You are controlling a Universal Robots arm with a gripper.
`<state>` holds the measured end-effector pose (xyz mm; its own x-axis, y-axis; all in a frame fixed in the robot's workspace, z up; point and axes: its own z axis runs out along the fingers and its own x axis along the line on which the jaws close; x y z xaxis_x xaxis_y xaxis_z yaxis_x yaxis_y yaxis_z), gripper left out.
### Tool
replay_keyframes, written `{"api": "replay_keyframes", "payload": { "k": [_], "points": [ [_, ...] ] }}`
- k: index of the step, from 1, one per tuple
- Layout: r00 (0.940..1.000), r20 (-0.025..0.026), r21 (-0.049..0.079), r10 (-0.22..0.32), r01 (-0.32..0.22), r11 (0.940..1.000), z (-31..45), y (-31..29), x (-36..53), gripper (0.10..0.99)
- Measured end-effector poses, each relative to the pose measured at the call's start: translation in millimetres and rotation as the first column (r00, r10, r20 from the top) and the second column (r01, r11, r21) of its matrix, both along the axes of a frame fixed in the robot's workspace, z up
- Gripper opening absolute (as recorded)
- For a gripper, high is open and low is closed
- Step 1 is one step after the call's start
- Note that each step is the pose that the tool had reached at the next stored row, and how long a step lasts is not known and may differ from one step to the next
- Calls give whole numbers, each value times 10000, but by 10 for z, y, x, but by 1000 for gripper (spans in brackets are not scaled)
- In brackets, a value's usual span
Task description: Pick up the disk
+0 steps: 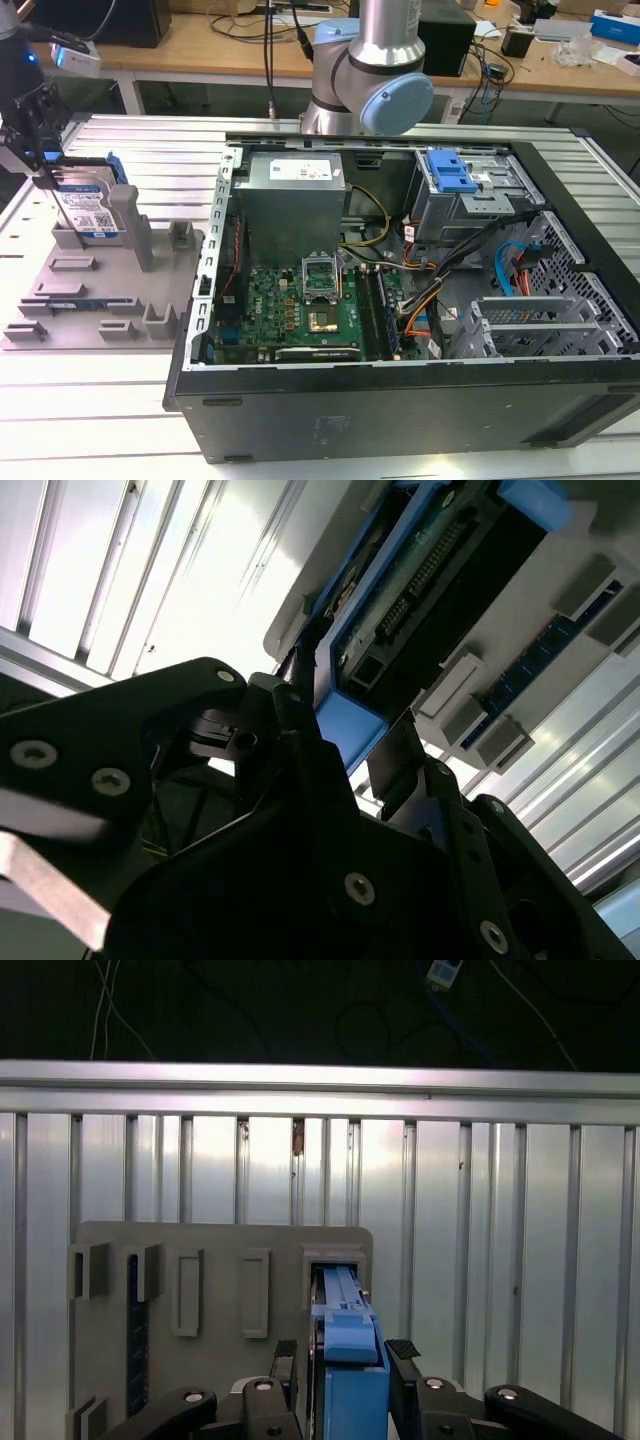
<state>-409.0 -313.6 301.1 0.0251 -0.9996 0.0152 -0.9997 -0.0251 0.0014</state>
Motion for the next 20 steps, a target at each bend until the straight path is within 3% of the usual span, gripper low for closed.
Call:
{"api": "replay_keyframes", "payload": {
  "k": [20],
  "points": [
    [10000, 0, 0, -28, 28, 10000, -10, 5, 13, 471]
  ]
}}
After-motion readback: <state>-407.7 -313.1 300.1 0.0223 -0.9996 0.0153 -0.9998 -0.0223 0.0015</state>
